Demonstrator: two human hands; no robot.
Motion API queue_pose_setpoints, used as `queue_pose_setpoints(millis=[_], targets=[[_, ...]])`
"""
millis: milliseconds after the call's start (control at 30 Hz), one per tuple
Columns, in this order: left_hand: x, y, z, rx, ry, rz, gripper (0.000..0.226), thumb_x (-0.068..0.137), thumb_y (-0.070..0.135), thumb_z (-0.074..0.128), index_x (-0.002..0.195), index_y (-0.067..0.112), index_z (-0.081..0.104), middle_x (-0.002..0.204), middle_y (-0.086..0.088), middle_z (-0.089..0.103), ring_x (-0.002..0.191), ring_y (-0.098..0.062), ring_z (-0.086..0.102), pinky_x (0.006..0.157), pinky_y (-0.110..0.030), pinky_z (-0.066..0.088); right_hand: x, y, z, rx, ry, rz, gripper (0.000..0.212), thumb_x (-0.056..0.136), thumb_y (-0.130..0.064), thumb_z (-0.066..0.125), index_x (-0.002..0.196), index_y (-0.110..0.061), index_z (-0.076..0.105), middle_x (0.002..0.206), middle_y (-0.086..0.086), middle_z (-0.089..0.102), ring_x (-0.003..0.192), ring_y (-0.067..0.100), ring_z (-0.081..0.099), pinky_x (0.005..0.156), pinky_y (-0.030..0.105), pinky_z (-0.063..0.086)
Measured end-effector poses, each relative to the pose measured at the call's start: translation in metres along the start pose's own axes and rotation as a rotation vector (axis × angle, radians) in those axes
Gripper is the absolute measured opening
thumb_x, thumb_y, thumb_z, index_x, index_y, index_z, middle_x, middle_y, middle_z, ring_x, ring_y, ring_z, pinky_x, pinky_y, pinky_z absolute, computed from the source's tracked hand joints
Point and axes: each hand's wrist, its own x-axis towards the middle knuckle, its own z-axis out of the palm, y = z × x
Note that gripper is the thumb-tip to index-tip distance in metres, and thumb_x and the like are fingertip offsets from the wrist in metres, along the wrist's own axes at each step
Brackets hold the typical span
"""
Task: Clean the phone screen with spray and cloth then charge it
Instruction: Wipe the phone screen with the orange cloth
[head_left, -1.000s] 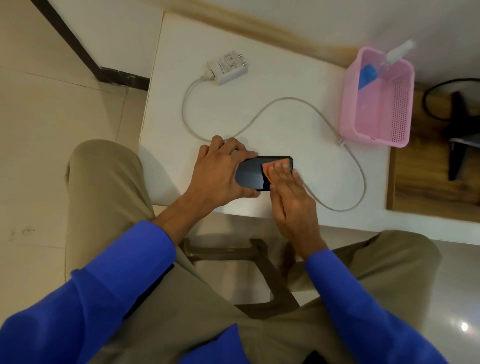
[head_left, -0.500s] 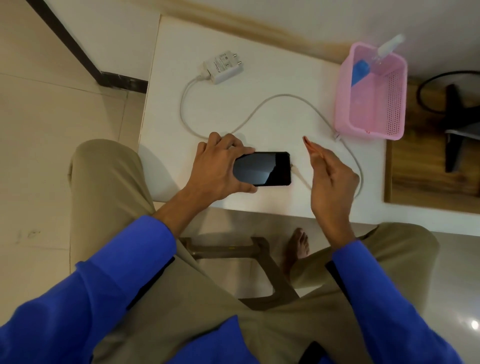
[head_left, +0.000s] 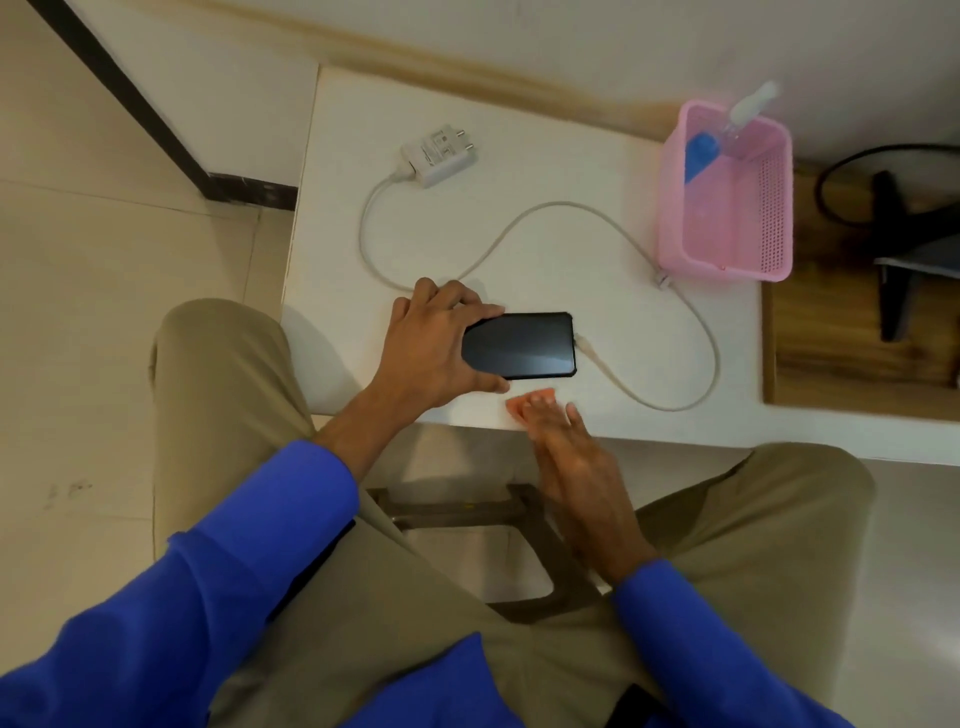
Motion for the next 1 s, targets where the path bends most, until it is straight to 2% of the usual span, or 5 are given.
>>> queue_pose_setpoints(millis=[233,333,500,800,1000], targets=[[-0.001,-0.001,0.001,-0.014,0.021,0.001,0.093,0.058,0.074,0.085,0.141,0.038,0.062,0.128,0.007,0.057,0.115,-0.024,0.045,0.089,-0.032,0.028,0.070,0.011,-0.073,0.290,0.366,0.189,0.032,0.111,-0.026,0.047,0.137,-0.020,0.066,0.117,-0.017,0.072,0.094,0.018,0.071,0.082,0.006,0.052],[0.000,-0.001,0.001,-0.022,0.023,0.005,0.093,0.059,0.073,0.086,0.141,0.038,0.062,0.128,0.008,0.057,0.115,-0.023,0.044,0.088,-0.031,0.026,0.100,0.019,-0.065,0.175,0.376,0.154,0.035,0.111,-0.021,0.045,0.143,-0.019,0.061,0.119,-0.002,0.075,0.079,0.019,0.070,0.079,0.023,0.058],[0.001,-0.004,0.002,0.005,0.023,0.020,0.094,0.057,0.076,0.084,0.140,0.038,0.063,0.126,0.008,0.059,0.113,-0.022,0.045,0.086,-0.033,0.027,0.090,0.020,-0.005,0.000,0.128,0.081,0.044,0.109,-0.012,0.046,0.153,-0.012,0.048,0.158,0.011,0.047,0.149,0.028,0.041,0.120,0.047,0.039],[0.001,-0.004,0.001,0.023,-0.009,0.028,0.095,0.057,0.078,0.083,0.141,0.040,0.063,0.123,0.010,0.057,0.112,-0.019,0.044,0.087,-0.032,0.029,0.014,0.026,0.012,-0.212,0.084,-0.161,0.047,0.106,-0.016,0.041,0.148,0.002,0.048,0.155,0.021,0.046,0.148,0.031,0.038,0.121,0.051,0.034],[-0.001,-0.004,0.002,0.001,0.000,0.029,0.095,0.059,0.077,0.083,0.143,0.039,0.061,0.125,0.009,0.056,0.113,-0.020,0.043,0.088,-0.032,0.027,0.017,0.007,-0.036,0.270,0.033,0.130,0.036,0.111,-0.039,0.037,0.140,-0.036,0.057,0.141,-0.013,0.060,0.135,0.001,0.053,0.114,0.031,0.045]])
